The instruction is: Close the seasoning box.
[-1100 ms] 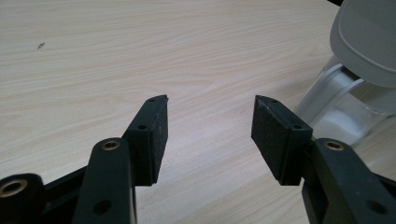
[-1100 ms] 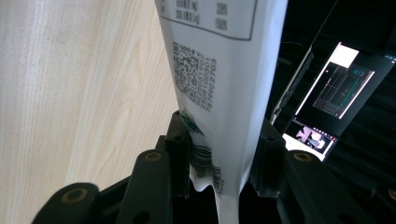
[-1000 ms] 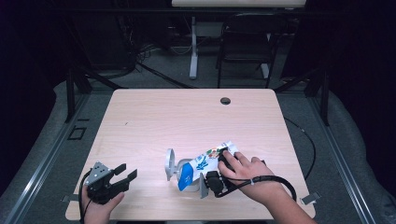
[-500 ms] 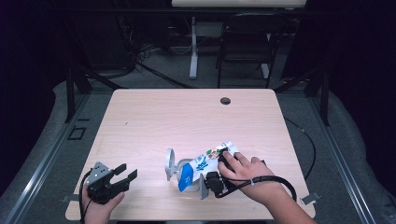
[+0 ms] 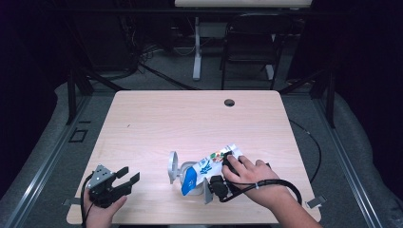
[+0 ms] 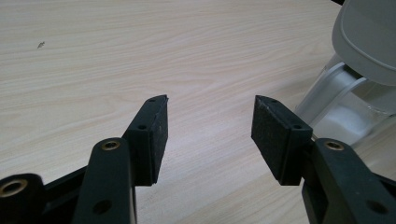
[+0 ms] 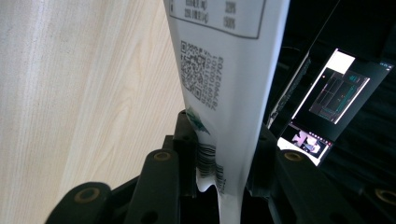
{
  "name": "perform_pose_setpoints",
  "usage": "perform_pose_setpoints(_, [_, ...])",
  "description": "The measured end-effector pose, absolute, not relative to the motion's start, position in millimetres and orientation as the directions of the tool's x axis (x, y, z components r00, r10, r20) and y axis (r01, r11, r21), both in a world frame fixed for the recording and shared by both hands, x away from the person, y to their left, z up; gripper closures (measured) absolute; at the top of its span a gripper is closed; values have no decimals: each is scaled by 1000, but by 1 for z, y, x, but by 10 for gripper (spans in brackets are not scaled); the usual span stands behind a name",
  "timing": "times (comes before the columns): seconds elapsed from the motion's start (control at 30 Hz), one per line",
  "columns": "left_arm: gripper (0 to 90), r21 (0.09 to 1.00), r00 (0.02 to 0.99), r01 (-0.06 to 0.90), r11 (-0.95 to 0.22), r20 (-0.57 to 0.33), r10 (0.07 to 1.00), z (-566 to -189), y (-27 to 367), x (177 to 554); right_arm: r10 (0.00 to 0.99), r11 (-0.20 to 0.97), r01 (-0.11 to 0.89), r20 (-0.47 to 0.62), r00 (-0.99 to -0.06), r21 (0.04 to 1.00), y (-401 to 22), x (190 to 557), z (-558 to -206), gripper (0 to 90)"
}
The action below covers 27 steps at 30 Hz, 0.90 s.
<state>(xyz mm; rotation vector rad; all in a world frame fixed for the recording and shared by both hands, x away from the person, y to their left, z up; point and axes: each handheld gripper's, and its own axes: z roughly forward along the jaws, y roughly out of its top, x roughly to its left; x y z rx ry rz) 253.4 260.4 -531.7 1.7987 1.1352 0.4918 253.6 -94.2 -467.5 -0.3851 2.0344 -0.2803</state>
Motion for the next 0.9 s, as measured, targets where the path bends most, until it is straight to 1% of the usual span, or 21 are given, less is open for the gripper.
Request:
perform_pose_setpoints(0.1, [465, 859, 494, 491, -149, -134, 859, -532, 261, 253, -385, 922, -153, -808, -445, -355, -94, 254, -468, 711])
perform_pose_setpoints(0.13, [465, 859, 492, 492, -144, -137, 860, -532, 260, 253, -395, 918, -147, -807, -439, -369, -94, 253, -467, 714])
perform_pose_setpoints(0.37, [465, 857, 494, 493, -150, -133, 859, -533, 260, 254, -392, 920, -161, -809, -438, -359, -95, 253, -468, 728])
perform_pose_setpoints(0.77, [465, 857, 495, 494, -150, -135, 859, -533, 260, 254, -408, 912, -162, -801, -438, -376, -94, 252, -467, 744])
perform_pose_setpoints(0.9, [465, 853, 493, 499, -151, -137, 859, -533, 260, 254, -404, 914, -169, -803, -439, -368, -95, 253, -467, 748])
